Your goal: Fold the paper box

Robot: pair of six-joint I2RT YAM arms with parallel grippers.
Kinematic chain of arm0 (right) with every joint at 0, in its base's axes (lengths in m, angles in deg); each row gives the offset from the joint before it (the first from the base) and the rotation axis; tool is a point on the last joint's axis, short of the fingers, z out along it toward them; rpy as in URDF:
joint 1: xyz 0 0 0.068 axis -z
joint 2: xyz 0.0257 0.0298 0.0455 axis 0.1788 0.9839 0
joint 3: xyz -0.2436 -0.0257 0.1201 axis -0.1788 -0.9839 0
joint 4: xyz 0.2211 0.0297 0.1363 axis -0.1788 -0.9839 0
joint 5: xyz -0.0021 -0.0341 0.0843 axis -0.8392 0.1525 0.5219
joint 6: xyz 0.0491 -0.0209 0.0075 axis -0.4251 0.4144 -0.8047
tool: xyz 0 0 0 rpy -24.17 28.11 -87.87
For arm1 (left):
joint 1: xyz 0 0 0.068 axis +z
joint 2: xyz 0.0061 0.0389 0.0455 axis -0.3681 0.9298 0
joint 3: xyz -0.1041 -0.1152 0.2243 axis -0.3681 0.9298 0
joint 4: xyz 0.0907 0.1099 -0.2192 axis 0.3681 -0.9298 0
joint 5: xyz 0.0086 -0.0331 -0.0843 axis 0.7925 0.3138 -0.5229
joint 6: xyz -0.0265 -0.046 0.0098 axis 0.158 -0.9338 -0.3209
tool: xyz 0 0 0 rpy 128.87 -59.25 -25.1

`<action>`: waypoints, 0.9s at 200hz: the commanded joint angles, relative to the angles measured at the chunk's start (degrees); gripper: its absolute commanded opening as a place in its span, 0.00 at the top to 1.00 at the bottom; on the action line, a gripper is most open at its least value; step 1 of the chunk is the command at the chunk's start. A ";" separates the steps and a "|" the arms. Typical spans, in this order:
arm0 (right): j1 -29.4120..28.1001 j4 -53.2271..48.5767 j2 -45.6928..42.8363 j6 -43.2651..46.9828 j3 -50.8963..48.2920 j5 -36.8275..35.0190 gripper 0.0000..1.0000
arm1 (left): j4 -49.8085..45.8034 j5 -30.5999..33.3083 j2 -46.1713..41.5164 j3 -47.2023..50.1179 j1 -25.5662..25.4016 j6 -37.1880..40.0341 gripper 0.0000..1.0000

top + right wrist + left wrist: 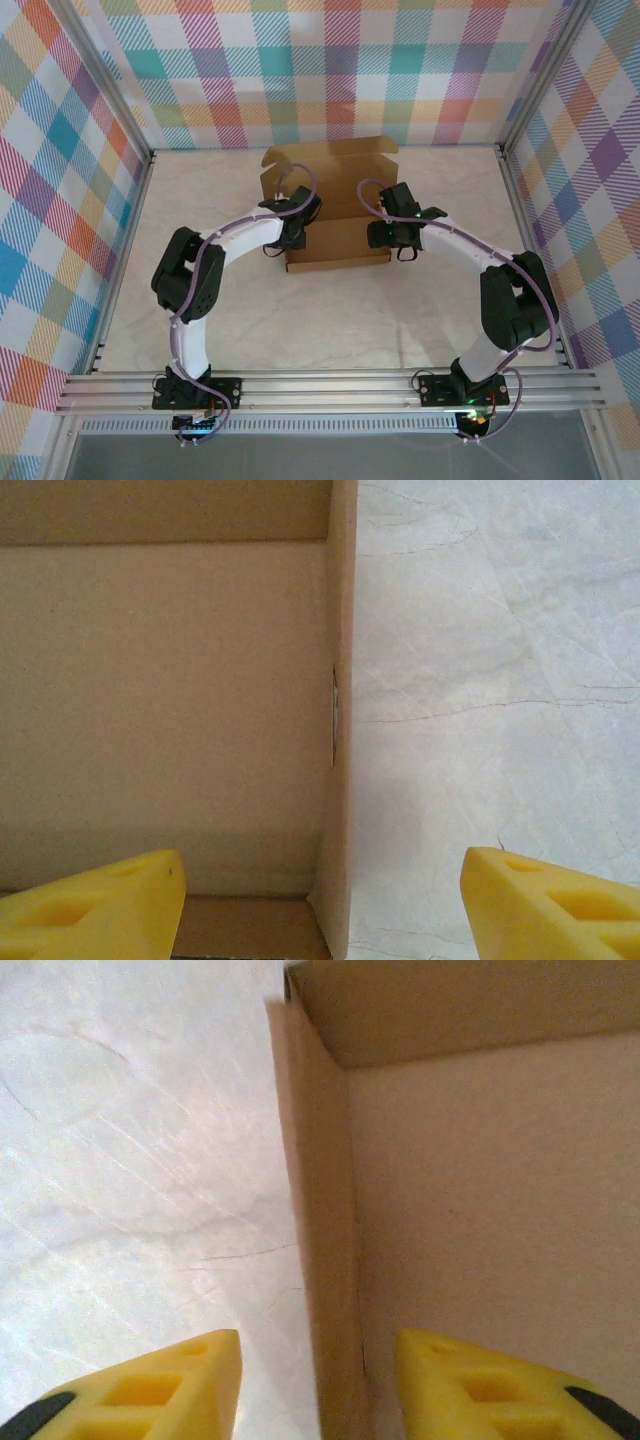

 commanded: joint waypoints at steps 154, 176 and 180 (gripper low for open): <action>5.06 2.15 3.39 -5.83 -2.59 12.11 0.63 | 13.37 -22.67 -6.32 10.63 6.65 -6.45 0.47; 4.40 2.63 1.92 -6.50 -4.48 12.14 0.69 | 14.90 -24.31 -6.10 12.42 5.86 -7.35 0.56; 4.07 2.64 1.71 -6.60 -4.78 12.19 0.69 | 15.18 -24.57 -6.23 12.77 5.63 -7.35 0.57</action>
